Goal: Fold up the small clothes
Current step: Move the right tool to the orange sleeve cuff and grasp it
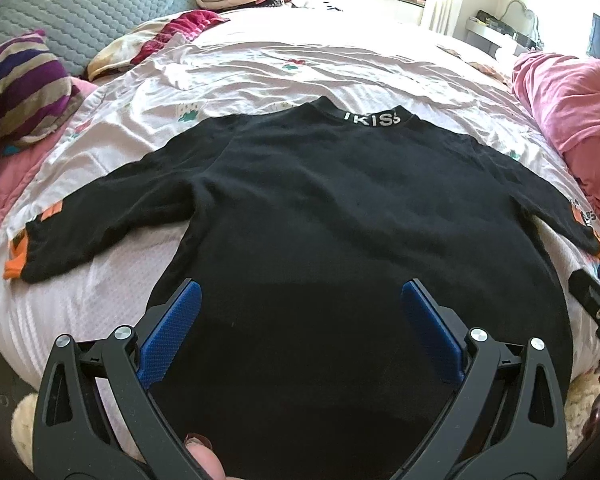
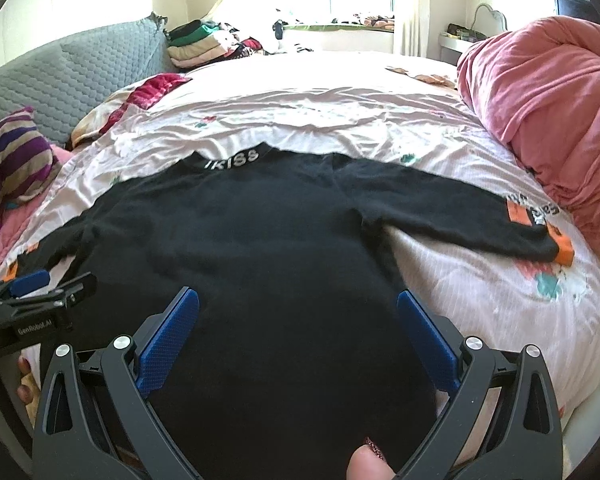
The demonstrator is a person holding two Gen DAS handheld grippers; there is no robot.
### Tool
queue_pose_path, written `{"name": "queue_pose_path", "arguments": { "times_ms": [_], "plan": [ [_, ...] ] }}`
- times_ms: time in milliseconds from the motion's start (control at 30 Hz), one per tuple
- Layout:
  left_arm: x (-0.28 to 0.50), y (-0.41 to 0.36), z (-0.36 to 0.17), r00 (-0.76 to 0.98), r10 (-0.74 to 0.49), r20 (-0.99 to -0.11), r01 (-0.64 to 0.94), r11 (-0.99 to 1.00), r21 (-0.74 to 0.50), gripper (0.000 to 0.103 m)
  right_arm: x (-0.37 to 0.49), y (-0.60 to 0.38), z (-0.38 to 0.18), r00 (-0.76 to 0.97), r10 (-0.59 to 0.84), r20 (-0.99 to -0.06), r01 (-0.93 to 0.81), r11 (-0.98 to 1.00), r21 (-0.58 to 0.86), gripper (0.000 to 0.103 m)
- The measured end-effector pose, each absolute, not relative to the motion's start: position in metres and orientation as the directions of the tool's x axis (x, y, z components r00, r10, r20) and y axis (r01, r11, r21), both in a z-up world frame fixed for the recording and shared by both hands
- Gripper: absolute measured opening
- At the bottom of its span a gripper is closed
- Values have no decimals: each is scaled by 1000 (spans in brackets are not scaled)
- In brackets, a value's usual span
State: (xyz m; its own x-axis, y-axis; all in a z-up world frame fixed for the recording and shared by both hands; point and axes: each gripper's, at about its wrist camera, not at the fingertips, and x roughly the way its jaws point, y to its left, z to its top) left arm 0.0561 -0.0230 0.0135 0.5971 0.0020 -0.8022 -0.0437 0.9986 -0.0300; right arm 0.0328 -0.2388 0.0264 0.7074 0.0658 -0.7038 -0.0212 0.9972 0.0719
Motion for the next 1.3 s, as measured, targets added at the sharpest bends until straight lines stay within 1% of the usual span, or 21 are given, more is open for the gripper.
{"name": "queue_pose_path", "arguments": {
  "times_ms": [233,533,867,1300],
  "plan": [
    [82,-33,17,595,-2,-803,-37,999,-30,94,65,-263,44,729,50,-683,24,995,100,99],
    [110,-47,26,600,-14,-800,-23,999,-35,94,97,-302,52,737,-23,-676,112,990,89,99],
    [140,-77,29,593,-45,-804,28,999,-35,94,110,-351,39,720,-83,-689,229,966,123,99],
    [172,-118,8,547,-88,-832,81,995,-52,94,107,-427,7,666,-170,-726,420,890,176,99]
  ]
}}
